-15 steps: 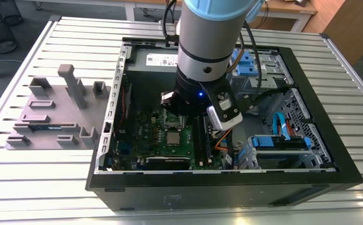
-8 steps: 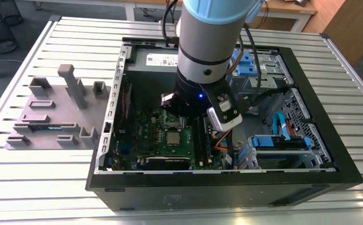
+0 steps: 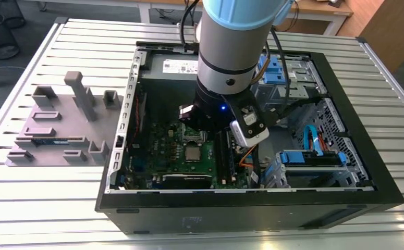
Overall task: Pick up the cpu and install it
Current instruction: 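Close the cpu cover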
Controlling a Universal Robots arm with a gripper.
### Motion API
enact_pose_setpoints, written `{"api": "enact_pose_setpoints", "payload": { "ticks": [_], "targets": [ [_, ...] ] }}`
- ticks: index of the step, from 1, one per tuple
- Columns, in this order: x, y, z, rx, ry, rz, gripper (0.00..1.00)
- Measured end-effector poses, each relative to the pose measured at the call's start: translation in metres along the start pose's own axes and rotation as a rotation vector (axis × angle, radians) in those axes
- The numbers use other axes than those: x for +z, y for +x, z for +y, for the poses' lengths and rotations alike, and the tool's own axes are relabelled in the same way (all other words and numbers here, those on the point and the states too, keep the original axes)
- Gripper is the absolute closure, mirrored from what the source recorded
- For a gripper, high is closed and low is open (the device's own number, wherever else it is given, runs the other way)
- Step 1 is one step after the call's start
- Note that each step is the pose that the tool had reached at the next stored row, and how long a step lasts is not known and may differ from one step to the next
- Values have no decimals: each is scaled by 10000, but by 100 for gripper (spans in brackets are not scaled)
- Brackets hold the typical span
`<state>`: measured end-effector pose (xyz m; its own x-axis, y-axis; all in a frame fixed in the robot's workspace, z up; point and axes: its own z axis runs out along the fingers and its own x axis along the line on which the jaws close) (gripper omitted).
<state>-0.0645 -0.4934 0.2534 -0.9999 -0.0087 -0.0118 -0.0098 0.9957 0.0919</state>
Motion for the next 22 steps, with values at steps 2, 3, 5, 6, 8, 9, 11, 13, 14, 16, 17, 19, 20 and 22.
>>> {"api": "enact_pose_setpoints", "payload": {
  "ticks": [2, 3, 5, 6, 8, 9, 11, 13, 14, 16, 17, 19, 20, 22],
  "targets": [
    [0, 0, 0, 0, 0, 0, 89],
    [0, 0, 0, 0, 0, 0, 89],
    [1, 0, 0, 0, 0, 0, 89],
    [1, 0, 0, 0, -1, 0, 89],
    [1, 0, 0, 0, -3, -1, 89],
    [1, 1, 0, 1, -18, 0, 89],
    [1, 0, 0, 1, -68, -1, 89],
    [3, -1, 1, 1, -94, -2, 89],
    [5, -3, 3, 1, -98, -3, 89],
    [10, -9, 10, 1, -96, -1, 89],
    [15, -13, 16, 1, -95, 0, 89],
    [26, -22, 34, -1, -96, -1, 89],
    [32, -24, 43, -6, -96, -1, 89],
    [45, -25, 65, -50, -97, 4, 89]
  ]
}}
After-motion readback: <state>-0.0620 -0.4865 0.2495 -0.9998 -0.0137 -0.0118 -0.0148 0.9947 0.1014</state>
